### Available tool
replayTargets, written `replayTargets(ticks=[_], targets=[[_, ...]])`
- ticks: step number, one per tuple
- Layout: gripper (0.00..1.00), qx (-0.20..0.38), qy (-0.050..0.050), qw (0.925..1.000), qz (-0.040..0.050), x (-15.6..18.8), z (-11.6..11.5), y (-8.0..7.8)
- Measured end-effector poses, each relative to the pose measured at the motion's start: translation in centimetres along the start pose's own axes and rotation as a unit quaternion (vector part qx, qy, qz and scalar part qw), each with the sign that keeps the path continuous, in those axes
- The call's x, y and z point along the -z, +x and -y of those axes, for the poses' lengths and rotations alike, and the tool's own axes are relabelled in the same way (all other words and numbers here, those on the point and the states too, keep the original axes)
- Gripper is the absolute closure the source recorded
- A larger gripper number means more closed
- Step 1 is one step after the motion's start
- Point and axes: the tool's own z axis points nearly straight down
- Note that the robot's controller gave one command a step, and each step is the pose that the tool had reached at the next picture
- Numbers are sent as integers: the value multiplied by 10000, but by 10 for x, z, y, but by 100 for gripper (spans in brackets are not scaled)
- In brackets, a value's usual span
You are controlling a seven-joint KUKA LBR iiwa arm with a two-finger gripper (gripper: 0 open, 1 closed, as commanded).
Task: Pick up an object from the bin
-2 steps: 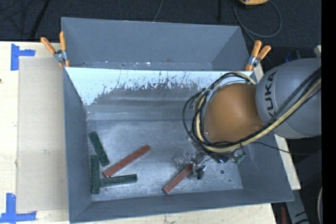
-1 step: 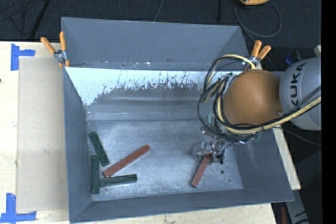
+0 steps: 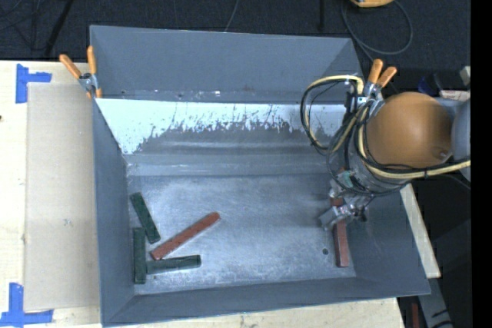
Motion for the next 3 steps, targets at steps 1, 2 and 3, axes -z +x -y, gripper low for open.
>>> replayTargets(ticks=[1, 2, 3], targets=[[100, -13, -6, 10000, 13, 0, 0, -2], [100, 1650, 20, 9862, 96, 1, 7, 10], [100, 5561, 11, 8311, 32, 0, 13, -3]])
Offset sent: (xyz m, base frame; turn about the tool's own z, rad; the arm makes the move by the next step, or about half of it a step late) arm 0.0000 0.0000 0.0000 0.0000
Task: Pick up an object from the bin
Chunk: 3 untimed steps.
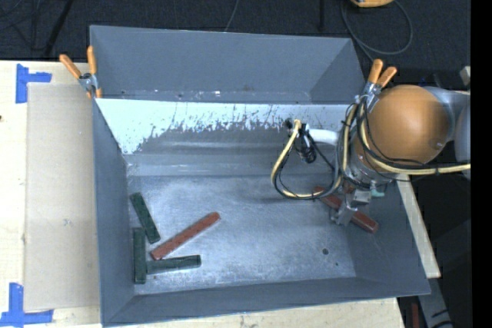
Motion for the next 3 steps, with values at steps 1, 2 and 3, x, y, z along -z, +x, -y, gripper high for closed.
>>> replayTargets(ticks=[1, 2, 3], targets=[[100, 240, -24, 9997, -21, 47, -9, -16], [100, 307, -22, 9995, -50, 205, -15, -25], [0, 337, -19, 9994, -11, 201, -15, -26]])
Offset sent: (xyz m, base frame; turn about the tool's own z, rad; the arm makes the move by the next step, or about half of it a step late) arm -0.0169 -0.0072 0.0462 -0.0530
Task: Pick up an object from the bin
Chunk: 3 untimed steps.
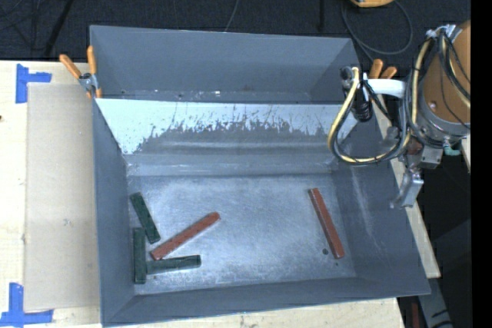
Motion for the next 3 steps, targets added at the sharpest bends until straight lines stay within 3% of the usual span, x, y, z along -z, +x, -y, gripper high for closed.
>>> replayTargets(ticks=[1, 2, 3], targets=[[0, 756, 13, 9971, 32, -64, 88, -1], [0, 1573, 6, 9875, 39, -145, 164, -5], [0, 2123, 11, 9772, 9, -176, 245, 26]])
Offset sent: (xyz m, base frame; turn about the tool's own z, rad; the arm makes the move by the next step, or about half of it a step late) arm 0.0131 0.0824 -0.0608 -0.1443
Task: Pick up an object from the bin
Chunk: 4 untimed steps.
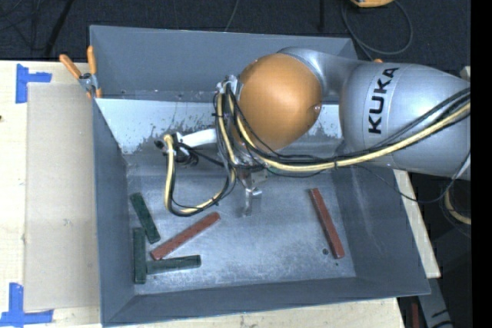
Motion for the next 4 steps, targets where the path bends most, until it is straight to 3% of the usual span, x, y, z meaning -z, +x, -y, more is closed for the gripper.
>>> replayTargets(ticks=[1, 2, 3, 4], targets=[[0, 152, -4, 9999, 16, 7, 87, -24], [0, 751, -23, 9972, 28, -27, 88, -43], [0, 2013, -24, 9795, 27, -27, 146, -65], [100, 2014, -34, 9795, 22, -27, 144, -64]])
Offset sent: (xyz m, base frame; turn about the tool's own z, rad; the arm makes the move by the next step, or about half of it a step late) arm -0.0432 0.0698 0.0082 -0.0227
